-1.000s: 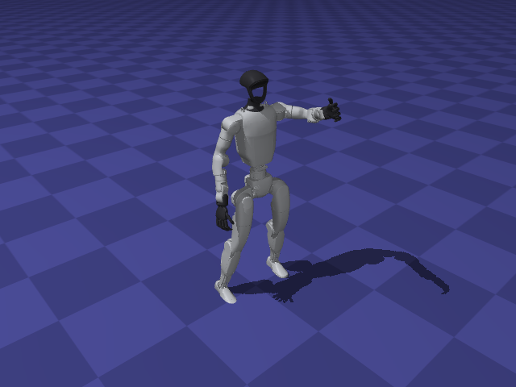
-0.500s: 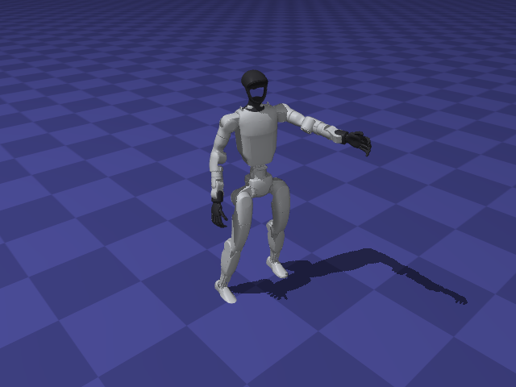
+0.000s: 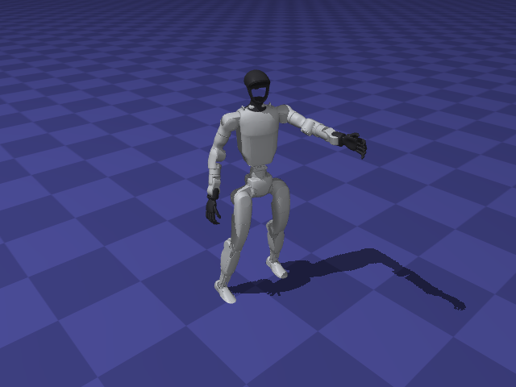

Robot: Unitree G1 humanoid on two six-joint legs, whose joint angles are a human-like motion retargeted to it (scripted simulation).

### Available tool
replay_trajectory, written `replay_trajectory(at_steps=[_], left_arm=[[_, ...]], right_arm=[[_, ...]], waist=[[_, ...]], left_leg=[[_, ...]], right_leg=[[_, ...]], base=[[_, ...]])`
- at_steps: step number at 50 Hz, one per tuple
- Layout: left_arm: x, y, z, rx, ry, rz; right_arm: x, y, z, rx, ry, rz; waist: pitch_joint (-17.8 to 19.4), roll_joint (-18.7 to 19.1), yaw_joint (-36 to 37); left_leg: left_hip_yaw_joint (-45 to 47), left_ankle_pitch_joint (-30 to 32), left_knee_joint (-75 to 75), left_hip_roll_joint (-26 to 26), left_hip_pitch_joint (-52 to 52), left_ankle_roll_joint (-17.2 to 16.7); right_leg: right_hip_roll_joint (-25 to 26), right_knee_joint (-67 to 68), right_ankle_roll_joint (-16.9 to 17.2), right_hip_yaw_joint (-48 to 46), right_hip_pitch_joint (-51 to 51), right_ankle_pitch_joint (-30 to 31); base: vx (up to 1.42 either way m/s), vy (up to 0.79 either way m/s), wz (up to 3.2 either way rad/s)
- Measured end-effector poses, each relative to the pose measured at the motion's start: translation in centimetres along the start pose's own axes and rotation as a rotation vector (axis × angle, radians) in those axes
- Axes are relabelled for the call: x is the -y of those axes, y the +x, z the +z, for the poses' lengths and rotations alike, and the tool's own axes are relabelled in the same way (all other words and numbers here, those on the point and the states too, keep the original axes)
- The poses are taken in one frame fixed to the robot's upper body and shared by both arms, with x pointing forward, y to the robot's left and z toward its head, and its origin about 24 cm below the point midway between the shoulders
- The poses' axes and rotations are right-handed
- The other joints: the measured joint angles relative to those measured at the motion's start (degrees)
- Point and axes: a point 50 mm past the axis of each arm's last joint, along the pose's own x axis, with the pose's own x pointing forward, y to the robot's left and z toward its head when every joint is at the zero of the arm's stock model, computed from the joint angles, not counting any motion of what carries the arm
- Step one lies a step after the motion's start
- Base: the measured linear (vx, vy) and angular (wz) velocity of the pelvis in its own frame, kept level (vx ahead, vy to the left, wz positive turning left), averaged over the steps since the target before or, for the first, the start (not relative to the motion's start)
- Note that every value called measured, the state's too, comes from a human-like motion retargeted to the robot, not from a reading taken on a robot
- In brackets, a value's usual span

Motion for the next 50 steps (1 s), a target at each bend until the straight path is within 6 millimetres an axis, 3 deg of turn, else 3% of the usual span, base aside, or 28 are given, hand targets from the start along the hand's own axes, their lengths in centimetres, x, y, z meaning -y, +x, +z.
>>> replay_trajectory(at_steps=[14,23,27,30,35,40,50], left_arm=[[2.1,-0.5,2.3,0.083,0.032,-0.054],[4.8,-2.0,2.7,0.165,0.000,-0.222],[5.8,-4.1,1.7,0.203,-0.101,-0.360],[5.9,-6.8,0.8,0.221,-0.211,-0.490],[5.1,-11.8,-0.6,0.226,-0.380,-0.687],[3.7,-15.6,-1.1,0.245,-0.470,-0.792],[2.2,-18.8,-0.1,0.374,-0.481,-0.841]], right_arm=[[-0.1,0.1,1.2,0.043,-0.001,-0.003],[0.0,0.1,1.0,0.029,0.003,-0.029],[0.3,0.1,1.2,0.024,0.018,-0.065],[0.5,0.1,1.5,0.030,0.039,-0.091],[0.8,-0.1,1.6,0.043,0.075,-0.115],[0.6,-0.3,0.6,0.019,0.076,-0.104],[0.0,-0.6,-1.8,-0.063,0.011,-0.043]], waist=[[-0.98,0.16,1.15],[-1.44,0.37,3.08],[-1.21,0.77,4.57],[-0.83,1.07,5.95],[0.07,1.30,8.85],[0.98,1.20,11.86],[1.89,0.44,15.65]], left_leg=[[-2.17,0.16,0.24,-0.55,-1.03,0.08],[-4.35,0.29,0.53,-1.02,-1.92,0.08],[-4.55,0.26,0.31,-1.00,-1.68,-0.18],[-4.47,0.21,0.03,-0.90,-1.29,-0.43],[-4.46,0.16,-0.44,-0.74,-0.66,-0.72],[-5.29,0.28,-0.73,-0.78,-0.47,-0.73],[-8.84,0.92,-0.67,-1.38,-1.48,-0.51]], right_leg=[[-0.89,-0.16,0.26,-2.18,0.45,-0.26],[-1.66,-0.45,0.57,-4.49,1.19,-0.43],[-1.72,-0.46,0.62,-4.82,1.50,-0.46],[-1.65,-0.48,0.62,-4.82,1.74,-0.45],[-1.55,-0.64,0.61,-4.89,2.23,-0.42],[-1.69,-1.02,0.60,-5.76,2.96,-0.42],[-2.52,-1.90,0.66,-9.35,4.59,-0.60]], base=[[0.00,0.00,0.08],[0.01,0.00,0.19],[0.00,0.00,0.00],[0.00,0.00,0.00],[0.00,0.00,0.00],[0.00,-0.01,0.08],[-0.01,-0.01,0.31]])
